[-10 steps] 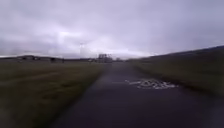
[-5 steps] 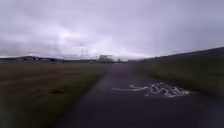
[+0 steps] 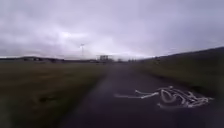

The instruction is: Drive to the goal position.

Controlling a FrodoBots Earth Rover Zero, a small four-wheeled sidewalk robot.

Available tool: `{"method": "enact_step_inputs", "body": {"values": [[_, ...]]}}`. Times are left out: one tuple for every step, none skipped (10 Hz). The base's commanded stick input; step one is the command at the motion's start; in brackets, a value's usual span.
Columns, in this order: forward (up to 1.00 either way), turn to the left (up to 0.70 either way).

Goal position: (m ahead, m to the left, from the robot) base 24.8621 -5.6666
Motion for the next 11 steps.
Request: {"method": "enact_step_inputs", "body": {"values": [[1.0, 0.0], [1.0, 0.0], [1.0, 0.0], [1.0, 0.0], [1.0, 0.0], [1.0, 0.0], [1.0, 0.0], [1.0, 0.0], [1.0, 0.0], [1.0, 0.0], [1.0, 0.0]]}}
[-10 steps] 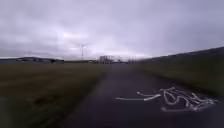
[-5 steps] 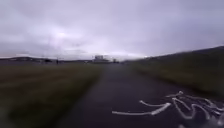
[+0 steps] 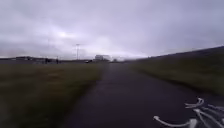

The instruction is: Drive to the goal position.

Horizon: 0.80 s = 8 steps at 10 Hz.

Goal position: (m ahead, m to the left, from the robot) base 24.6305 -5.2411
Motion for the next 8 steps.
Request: {"method": "enact_step_inputs", "body": {"values": [[1.0, 0.0], [1.0, 0.0], [1.0, 0.0], [1.0, 0.0], [1.0, 0.0], [1.0, 0.0], [1.0, 0.0], [1.0, 0.0]]}}
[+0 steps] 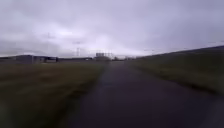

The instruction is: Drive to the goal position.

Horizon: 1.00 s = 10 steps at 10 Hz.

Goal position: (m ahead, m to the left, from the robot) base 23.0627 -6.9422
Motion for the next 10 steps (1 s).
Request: {"method": "enact_step_inputs", "body": {"values": [[1.0, 0.0], [1.0, 0.0], [1.0, -0.01], [1.0, -0.02], [1.0, -0.13], [1.0, -0.2], [1.0, -0.25], [1.0, -0.26], [1.0, -0.26], [1.0, -0.22]]}}
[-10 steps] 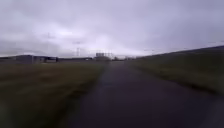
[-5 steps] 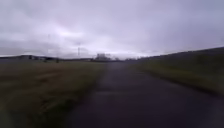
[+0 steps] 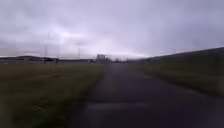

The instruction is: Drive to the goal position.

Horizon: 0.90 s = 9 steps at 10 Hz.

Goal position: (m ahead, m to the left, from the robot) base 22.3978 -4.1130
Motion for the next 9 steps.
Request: {"method": "enact_step_inputs", "body": {"values": [[1.0, -0.05], [1.0, -0.03], [1.0, 0.0], [1.0, 0.0], [1.0, 0.0], [1.0, 0.0], [1.0, 0.0], [1.0, 0.0], [1.0, 0.0]]}}
